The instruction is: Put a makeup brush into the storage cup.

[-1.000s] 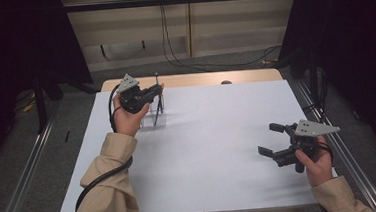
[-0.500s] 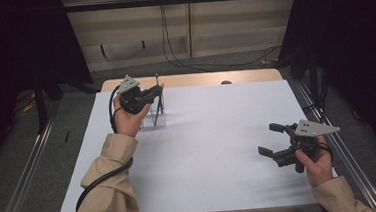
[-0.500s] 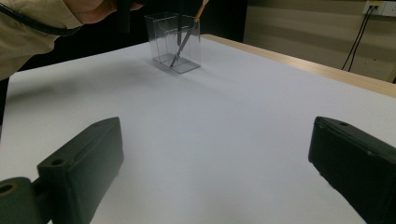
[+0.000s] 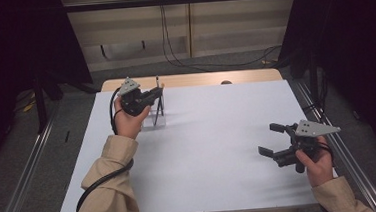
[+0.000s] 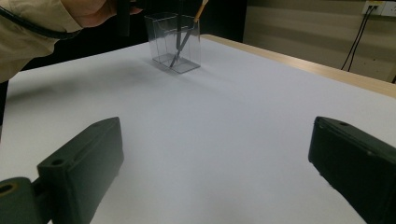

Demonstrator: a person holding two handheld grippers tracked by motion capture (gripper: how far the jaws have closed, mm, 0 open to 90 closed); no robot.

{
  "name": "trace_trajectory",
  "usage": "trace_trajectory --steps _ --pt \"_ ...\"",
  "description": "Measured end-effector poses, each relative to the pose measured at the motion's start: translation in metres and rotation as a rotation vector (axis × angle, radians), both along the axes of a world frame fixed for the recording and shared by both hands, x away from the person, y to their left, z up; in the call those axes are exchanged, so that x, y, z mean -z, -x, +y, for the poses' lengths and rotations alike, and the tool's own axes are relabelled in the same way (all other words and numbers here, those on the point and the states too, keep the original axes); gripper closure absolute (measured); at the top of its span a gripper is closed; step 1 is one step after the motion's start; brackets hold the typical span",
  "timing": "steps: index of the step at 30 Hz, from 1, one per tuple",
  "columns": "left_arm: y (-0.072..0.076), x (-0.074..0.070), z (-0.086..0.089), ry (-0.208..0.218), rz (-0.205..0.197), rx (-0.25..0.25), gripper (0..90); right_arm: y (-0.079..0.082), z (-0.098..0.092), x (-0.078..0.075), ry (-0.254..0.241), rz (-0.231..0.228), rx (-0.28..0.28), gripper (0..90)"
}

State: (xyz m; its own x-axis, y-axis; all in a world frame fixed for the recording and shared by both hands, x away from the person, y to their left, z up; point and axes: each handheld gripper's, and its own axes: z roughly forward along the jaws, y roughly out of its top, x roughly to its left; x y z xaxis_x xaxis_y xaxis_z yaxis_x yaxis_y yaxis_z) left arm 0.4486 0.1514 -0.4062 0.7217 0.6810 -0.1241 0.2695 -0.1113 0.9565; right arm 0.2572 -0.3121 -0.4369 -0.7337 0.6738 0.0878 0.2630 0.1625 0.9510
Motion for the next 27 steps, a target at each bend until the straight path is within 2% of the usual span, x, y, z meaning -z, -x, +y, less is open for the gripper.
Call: trace_trajectory --steps 6,13,18,21,23,24,26,27 --pt "0.001 0.0 0.001 0.018 0.013 0.004 81.9 0.0 0.0 0.0 0.001 0.0 -0.002 3.0" --pt "0.004 0.001 0.003 0.065 0.034 0.013 52.2 0.0 0.0 0.0 0.0 0.0 -0.003 3.0" --pt "0.006 -0.001 0.007 0.075 0.035 0.0 35.9 -0.001 0.001 0.0 0.0 0.001 -0.003 3.0" --pt "0.006 -0.002 0.009 0.084 0.023 -0.001 28.4 -0.001 0.001 0.0 0.002 0.001 -0.006 3.0" --pt "0.007 -0.003 0.009 0.105 0.024 0.001 23.6 -0.002 0.001 0.0 0.001 0.0 -0.005 3.0" --pt "0.008 -0.004 0.011 0.095 0.018 0.0 21.0 -0.002 0.001 0.0 0.0 0.001 -0.005 3.0" --pt "0.009 -0.005 0.012 0.108 0.038 0.014 16.7 -0.002 0.002 0.0 -0.001 0.0 -0.006 3.0" --pt "0.01 -0.005 0.012 0.099 0.033 0.015 14.2 -0.002 0.002 0.0 -0.001 0.002 -0.006 3.0"
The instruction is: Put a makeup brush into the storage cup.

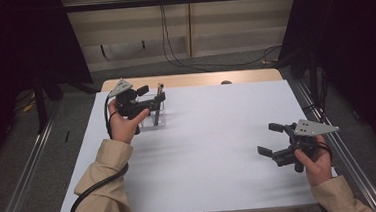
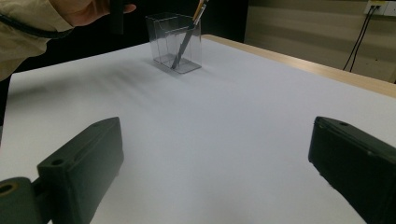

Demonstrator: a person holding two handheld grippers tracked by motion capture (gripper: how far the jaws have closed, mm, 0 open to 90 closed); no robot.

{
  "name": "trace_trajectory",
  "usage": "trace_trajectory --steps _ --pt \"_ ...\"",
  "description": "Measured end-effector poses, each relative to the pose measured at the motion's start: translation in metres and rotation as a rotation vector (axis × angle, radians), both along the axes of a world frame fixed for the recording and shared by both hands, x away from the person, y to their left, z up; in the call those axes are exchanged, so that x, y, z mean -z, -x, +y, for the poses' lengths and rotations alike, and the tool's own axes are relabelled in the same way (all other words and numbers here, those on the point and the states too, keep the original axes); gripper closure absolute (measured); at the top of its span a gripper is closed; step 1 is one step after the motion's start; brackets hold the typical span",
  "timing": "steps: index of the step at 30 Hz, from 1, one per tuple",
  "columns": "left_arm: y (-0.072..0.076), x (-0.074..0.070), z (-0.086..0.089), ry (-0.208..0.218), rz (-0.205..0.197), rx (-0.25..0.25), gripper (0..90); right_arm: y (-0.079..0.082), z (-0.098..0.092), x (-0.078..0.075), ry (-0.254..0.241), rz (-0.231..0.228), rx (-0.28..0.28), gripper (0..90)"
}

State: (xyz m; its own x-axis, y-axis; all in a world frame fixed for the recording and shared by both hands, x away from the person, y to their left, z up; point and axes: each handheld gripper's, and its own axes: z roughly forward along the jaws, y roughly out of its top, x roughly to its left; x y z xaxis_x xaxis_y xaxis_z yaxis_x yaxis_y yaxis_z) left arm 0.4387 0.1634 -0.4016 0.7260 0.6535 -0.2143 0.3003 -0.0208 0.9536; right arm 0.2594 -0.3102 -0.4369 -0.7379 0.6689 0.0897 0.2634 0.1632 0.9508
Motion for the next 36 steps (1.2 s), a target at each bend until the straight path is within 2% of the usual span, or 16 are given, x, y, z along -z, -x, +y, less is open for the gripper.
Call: trace_trajectory --steps 9,14,23,36 --pt "0.004 0.0 0.005 -0.009 -0.018 0.029 5.9 0.0 0.0 0.0 0.001 0.003 0.002 3.0" --pt "0.006 0.0 0.007 0.003 -0.016 0.031 4.3 0.0 0.001 0.0 0.004 0.002 -0.001 3.0" --pt "0.013 -0.001 0.009 -0.008 -0.048 0.069 0.1 0.001 0.002 0.0 0.006 -0.001 -0.003 3.0" --pt "0.022 0.0 0.011 -0.011 -0.052 0.097 0.0 0.001 0.001 -0.001 0.007 -0.004 0.001 3.0"
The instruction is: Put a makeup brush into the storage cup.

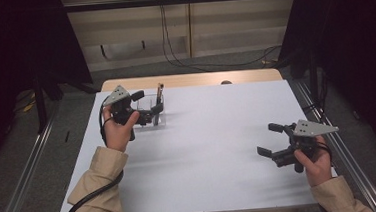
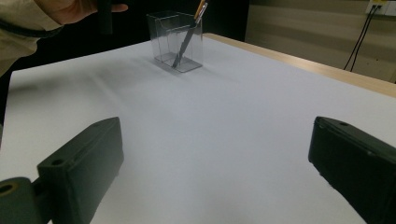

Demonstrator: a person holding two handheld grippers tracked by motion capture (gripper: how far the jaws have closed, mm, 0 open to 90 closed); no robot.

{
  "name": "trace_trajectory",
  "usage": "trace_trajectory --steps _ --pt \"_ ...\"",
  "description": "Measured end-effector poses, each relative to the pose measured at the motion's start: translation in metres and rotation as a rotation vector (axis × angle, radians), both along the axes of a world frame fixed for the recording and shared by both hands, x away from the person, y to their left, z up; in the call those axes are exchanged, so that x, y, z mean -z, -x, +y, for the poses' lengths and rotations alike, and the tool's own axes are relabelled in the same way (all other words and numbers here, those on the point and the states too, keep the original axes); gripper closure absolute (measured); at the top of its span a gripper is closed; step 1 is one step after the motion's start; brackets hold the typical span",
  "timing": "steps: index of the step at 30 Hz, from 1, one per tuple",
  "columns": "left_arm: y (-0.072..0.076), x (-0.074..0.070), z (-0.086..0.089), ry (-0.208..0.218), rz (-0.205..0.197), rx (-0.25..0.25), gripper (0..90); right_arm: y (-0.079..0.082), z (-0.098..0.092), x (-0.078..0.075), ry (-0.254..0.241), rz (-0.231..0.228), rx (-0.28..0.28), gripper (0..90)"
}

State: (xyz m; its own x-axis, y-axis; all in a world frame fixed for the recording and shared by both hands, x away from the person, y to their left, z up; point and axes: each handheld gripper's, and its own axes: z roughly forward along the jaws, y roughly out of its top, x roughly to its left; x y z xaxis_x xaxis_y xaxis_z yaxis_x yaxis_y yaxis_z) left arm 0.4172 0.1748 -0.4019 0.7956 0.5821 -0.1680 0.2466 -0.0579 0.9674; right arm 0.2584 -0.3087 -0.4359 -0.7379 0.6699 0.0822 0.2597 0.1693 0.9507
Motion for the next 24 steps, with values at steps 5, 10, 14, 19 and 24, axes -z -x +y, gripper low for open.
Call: trace_trajectory --steps 5,10,14,19,24 --pt "0.003 0.001 0.002 -0.01 -0.001 0.009 0.0 0.001 0.0 0.0 0.004 0.001 -0.005 3.0" --pt "0.007 0.002 0.004 -0.006 -0.008 0.012 0.0 0.002 -0.002 -0.001 -0.002 -0.001 0.005 3.0" --pt "0.01 0.003 0.007 -0.005 -0.005 0.016 0.0 0.002 -0.002 0.0 0.003 -0.001 0.005 3.0" --pt "0.015 0.003 0.012 -0.002 -0.007 0.014 0.0 0.002 -0.002 0.0 0.003 -0.003 0.003 2.9" --pt "0.019 0.004 0.016 0.003 -0.012 0.019 0.0 0.003 -0.002 0.0 0.001 0.0 0.005 3.0"
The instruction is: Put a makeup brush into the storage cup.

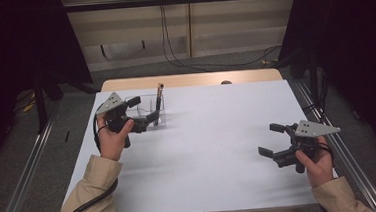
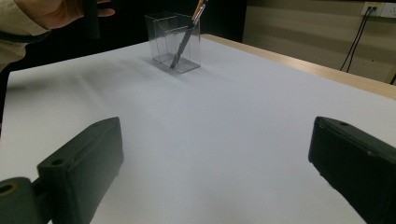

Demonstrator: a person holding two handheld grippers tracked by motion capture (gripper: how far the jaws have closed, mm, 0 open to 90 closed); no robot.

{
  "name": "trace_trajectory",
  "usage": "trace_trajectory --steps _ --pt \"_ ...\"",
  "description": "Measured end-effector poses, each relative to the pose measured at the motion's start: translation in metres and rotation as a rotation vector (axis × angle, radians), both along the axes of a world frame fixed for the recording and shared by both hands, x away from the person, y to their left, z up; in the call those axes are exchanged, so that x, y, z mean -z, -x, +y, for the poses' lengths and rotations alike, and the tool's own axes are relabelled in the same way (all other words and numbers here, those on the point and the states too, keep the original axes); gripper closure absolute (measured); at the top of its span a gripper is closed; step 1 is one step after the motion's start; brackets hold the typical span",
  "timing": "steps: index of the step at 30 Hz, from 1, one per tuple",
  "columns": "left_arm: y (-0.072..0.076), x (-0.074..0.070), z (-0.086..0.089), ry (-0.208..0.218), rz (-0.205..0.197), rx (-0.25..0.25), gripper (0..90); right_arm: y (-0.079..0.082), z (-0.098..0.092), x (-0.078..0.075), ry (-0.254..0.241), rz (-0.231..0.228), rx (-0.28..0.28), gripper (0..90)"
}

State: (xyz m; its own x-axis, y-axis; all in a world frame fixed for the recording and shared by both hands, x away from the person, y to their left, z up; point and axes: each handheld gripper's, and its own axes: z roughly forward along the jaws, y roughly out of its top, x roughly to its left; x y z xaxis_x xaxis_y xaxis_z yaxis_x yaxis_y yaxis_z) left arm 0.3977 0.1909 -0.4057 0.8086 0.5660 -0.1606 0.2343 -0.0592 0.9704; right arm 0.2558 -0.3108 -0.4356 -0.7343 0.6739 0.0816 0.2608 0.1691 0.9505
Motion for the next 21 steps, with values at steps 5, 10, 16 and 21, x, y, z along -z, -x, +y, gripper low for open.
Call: trace_trajectory --steps 5,10,16,21 --pt "0.003 0.001 0.004 0.009 -0.001 0.005 0.0 0.0 0.0 0.0 0.004 -0.002 -0.001 3.0" --pt "0.006 0.003 0.007 0.011 0.0 0.002 0.1 0.0 0.0 0.001 0.004 0.0 -0.001 2.9" --pt "0.012 0.003 0.009 0.016 -0.004 0.012 0.3 0.0 0.0 0.0 0.003 -0.002 -0.002 2.9" --pt "0.016 0.004 0.013 0.023 -0.006 0.025 0.3 0.0 0.0 0.0 0.004 -0.003 -0.002 2.9"
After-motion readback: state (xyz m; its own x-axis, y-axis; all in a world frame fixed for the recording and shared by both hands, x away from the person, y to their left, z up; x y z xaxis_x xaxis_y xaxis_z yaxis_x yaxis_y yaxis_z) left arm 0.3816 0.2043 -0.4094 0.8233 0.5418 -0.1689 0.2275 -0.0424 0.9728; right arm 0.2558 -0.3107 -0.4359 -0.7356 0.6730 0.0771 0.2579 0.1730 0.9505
